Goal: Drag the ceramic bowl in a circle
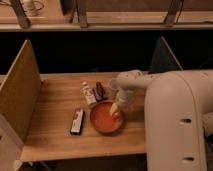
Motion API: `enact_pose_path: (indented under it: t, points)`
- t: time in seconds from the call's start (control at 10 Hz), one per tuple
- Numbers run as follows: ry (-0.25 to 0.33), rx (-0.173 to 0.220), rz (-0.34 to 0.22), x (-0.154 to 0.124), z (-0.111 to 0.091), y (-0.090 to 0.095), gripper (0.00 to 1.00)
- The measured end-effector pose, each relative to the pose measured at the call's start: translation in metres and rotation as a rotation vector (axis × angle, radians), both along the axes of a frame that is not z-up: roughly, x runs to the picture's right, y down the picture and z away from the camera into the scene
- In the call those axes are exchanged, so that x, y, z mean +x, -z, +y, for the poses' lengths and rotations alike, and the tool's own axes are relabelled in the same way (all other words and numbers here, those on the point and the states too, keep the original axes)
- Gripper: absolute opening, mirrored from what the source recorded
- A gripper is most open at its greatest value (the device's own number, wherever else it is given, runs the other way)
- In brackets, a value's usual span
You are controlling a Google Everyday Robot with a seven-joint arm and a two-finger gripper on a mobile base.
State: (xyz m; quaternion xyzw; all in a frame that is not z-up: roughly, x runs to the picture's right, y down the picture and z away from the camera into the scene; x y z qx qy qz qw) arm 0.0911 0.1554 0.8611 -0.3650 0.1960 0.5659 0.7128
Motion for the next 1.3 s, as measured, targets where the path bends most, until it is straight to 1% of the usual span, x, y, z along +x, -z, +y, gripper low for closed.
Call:
enact_pose_path:
  t: [0.1, 0.2, 0.4, 0.5, 0.6, 0.7, 0.9, 1.0, 1.1, 1.3]
  points:
    - [-0.019, 0.007, -0.015, -0.005, 0.002, -0.001, 0.58]
    - [-0.022, 0.017, -0.030, -0.008, 0.002, -0.001, 0.47]
    - [-0.011, 0.034, -0.049, -0.010, 0.000, 0.003, 0.29]
    - [-0.010, 0.037, -0.059, -0.010, 0.002, 0.006, 0.17]
    - [-0.008, 0.030, -0.069, -0.013, 0.007, 0.007, 0.07]
    - [-0.011, 0.025, -0.079, -0.016, 0.011, 0.009, 0.02]
    - [-0.021, 0.009, -0.094, -0.020, 0.020, 0.012, 0.00]
    - [-0.022, 0.007, -0.097, -0.021, 0.021, 0.013, 0.00]
    - [-0.009, 0.008, -0.094, -0.018, 0.021, 0.016, 0.00]
    - [0.040, 0.005, -0.030, 0.008, 0.015, 0.025, 0.00]
